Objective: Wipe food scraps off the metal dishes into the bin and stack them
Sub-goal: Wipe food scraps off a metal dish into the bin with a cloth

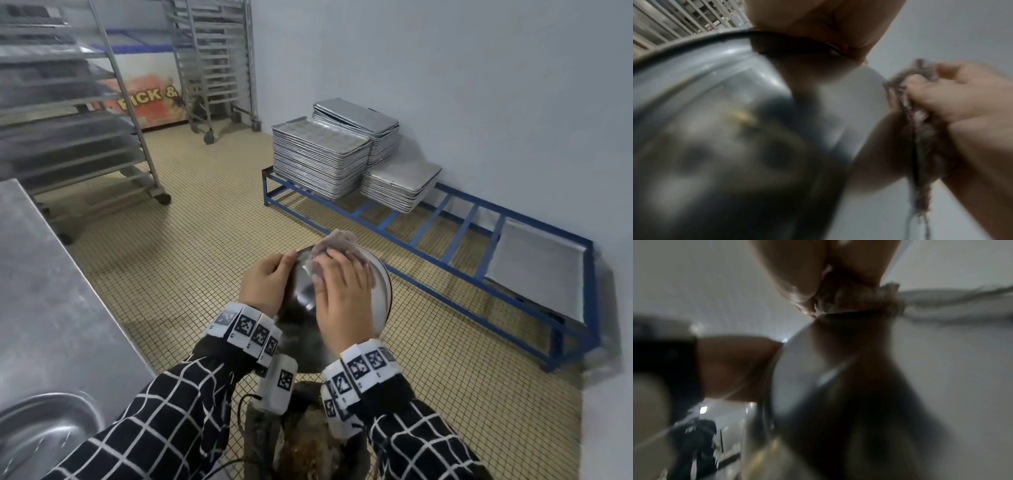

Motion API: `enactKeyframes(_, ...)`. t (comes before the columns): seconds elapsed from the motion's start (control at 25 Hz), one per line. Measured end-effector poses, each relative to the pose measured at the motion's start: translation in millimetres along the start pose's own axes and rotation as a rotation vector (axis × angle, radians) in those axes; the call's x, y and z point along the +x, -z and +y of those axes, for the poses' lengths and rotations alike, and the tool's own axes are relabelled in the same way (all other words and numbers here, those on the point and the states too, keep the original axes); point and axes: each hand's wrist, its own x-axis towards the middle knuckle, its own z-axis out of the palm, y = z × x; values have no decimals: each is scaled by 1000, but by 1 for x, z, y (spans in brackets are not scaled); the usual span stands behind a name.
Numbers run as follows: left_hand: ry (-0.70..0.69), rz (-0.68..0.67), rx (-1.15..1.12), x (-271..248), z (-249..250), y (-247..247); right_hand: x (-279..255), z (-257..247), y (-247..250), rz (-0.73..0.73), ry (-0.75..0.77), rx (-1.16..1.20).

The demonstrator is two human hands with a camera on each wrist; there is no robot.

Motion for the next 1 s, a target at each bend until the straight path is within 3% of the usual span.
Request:
enactKeyframes(0.08, 9, 15, 9, -2, 2, 1, -9, 13, -11, -6, -53, -86)
enactKeyframes(0.24, 96, 73, -108, -4, -2, 11, -15, 59, -14, 52, -508, 280)
enactKeyframes(0.4, 141, 138, -168, -6, -1, 15, -25, 71, -6, 21, -697, 372)
enactKeyframes(0.48, 136, 136, -168, -8, 0, 14, -18, 50, 1, 81, -668, 430)
enactKeyframes(0.6, 101, 99, -146, -10, 4, 8, -5, 10, -2, 16, -288, 366)
enactKeyframes(0.68, 97, 85, -149, -12, 8, 7, -4, -2, -15, -125, -32, 128)
enactKeyframes(0.72, 108, 90, -148, -12, 9, 6, -3, 0, -19, -147, 19, 23)
enactKeyframes(0.84, 143, 85, -215, -14, 9, 8, 6, 9, -19, -7, -73, -68)
enactKeyframes(1.0, 171, 123, -321, -20, 10, 10, 4, 32, -7, 117, -554, 316)
